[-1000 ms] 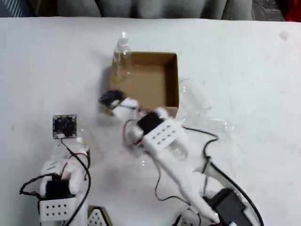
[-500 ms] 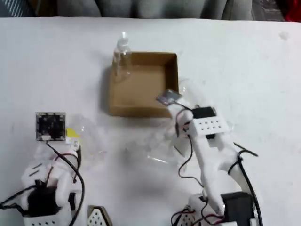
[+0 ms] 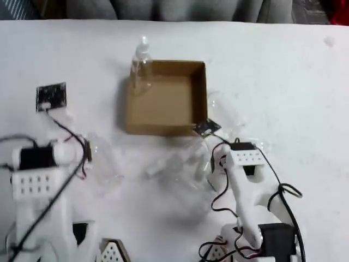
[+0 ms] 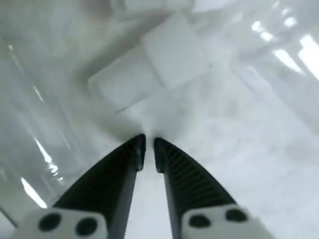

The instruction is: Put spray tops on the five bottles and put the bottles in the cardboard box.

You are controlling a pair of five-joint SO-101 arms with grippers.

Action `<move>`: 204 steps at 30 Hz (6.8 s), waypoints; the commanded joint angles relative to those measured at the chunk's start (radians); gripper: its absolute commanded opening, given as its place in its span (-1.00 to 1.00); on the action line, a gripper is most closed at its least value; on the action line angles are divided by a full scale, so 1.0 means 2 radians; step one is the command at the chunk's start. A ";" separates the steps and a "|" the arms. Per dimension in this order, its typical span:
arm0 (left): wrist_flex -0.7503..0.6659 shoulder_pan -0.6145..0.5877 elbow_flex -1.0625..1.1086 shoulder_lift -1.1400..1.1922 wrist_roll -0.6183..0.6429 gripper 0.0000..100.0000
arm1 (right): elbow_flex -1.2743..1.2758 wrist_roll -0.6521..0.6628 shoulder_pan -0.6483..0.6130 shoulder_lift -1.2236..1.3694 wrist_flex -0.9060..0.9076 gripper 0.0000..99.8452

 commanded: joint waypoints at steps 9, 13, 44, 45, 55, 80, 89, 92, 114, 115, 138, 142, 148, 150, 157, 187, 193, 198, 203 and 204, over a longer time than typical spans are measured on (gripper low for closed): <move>0.015 -0.003 -0.167 0.223 0.077 -0.94 | 0.002 0.005 0.008 -0.008 -0.010 -0.97; 0.017 0.009 -0.180 0.245 0.107 -0.68 | 0.002 0.005 0.008 -0.008 -0.010 -0.97; -0.134 0.026 -0.095 0.409 0.159 -0.44 | 0.002 0.005 0.008 -0.007 -0.010 -0.97; -0.142 0.026 -0.088 0.409 0.158 -0.44 | 0.002 0.005 0.008 -0.007 -0.010 -0.97; -0.172 0.026 -0.059 0.412 0.117 -0.44 | 0.002 0.005 0.008 -0.007 -0.010 -0.97; -0.177 0.027 -0.071 0.412 0.193 -0.44 | 0.002 0.005 0.008 -0.007 -0.010 -0.97; -0.180 0.031 -0.077 0.441 0.213 -0.45 | 0.002 0.005 0.008 -0.007 -0.010 -0.97; -0.182 0.031 -0.094 0.489 0.213 -0.45 | 0.002 0.018 0.008 -0.007 -0.008 -0.97; -0.104 0.083 -0.125 0.369 0.041 -0.96 | 0.002 0.021 0.022 -0.011 -0.008 -0.97; -0.101 0.088 -0.124 0.353 0.020 -0.96 | 0.002 0.021 0.023 -0.011 -0.008 -0.97; -0.184 0.033 -0.064 0.303 -0.109 -0.96 | -0.123 -0.003 0.078 -0.125 0.168 -0.96; -0.190 0.032 -0.061 0.303 -0.109 -0.96 | -0.147 0.101 0.069 -0.158 0.198 -0.91; -0.190 0.032 -0.061 0.303 -0.110 -0.96 | -0.138 0.384 0.063 -0.163 0.211 -0.62; -0.190 0.032 -0.061 0.303 -0.112 -0.96 | -0.123 0.461 0.062 -0.163 0.208 -0.57; -0.196 0.031 -0.051 0.303 -0.113 -0.96 | -0.075 0.654 0.039 -0.163 0.177 -0.49; -0.202 0.031 -0.048 0.302 -0.114 -0.96 | 0.070 0.677 -0.065 -0.157 -0.076 -0.49; -0.202 0.031 -0.048 0.302 -0.114 -0.96 | 0.038 0.661 -0.074 -0.071 -0.099 -0.49; -0.202 0.026 -0.050 0.302 -0.114 -0.96 | -0.034 0.627 -0.070 0.012 -0.089 -0.63; -0.202 0.026 -0.050 0.302 -0.114 -0.96 | -0.070 0.595 -0.070 0.043 -0.087 -0.97; -0.202 0.026 -0.049 0.302 -0.114 -0.96 | -0.074 0.586 -0.070 0.043 -0.087 -0.93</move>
